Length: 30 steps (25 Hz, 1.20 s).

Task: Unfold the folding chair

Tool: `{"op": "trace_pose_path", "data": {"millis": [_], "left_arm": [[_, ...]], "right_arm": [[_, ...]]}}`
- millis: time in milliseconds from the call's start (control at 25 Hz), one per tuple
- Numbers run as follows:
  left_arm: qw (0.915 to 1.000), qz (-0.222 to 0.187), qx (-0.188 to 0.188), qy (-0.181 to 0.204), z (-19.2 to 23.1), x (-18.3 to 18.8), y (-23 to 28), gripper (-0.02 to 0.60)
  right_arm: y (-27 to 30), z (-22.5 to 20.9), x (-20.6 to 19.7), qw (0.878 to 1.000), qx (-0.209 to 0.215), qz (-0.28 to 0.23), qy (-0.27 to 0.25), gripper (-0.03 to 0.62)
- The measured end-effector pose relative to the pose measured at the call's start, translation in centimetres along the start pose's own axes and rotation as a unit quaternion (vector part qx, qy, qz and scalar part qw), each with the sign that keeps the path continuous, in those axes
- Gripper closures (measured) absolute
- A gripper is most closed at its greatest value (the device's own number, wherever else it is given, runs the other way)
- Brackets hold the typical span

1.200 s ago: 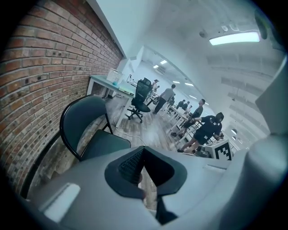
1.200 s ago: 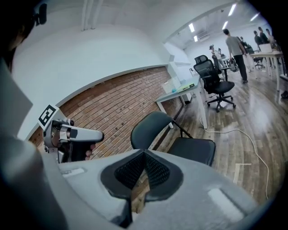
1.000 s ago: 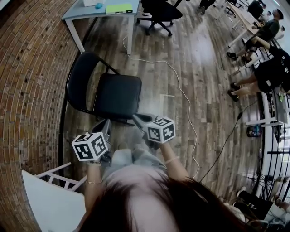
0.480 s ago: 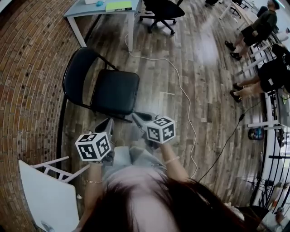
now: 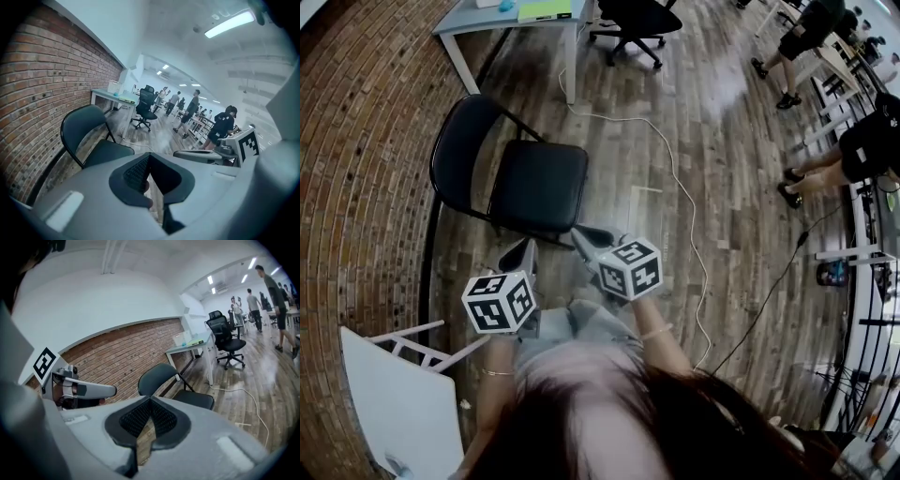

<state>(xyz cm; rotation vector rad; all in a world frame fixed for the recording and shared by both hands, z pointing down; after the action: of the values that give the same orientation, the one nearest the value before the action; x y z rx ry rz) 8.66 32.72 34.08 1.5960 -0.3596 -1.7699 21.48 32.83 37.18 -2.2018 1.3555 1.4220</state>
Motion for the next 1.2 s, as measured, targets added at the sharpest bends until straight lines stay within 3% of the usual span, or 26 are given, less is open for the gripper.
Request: {"op": "trace_pose_path", "data": {"millis": [720, 1200], "left_arm": [[0.9968, -0.069, 0.004, 0.041, 1.4, 4.4, -2.3, 0.581], [0.9957, -0.088, -0.010, 0.027, 2.2, 5.9, -3.3, 0.581]], "right_arm": [[0.0, 2.9, 4.6, 0.997, -0.060, -0.025, -0.046, 0.594], [0.6, 3.9, 5.3, 0.995, -0.070, -0.035, -0.057, 0.594]]}}
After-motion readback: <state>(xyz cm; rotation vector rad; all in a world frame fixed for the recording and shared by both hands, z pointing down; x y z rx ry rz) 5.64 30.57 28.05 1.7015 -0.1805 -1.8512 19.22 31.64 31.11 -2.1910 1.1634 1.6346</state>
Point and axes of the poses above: the fingertips, and each gripper's own axes: y forward along the fingers, z to its left, x out of its top, the point moved 4 cm from there along -y, backward along the fingers, and after that the axes turned 15 degrees about x, right-handed, at the moved point
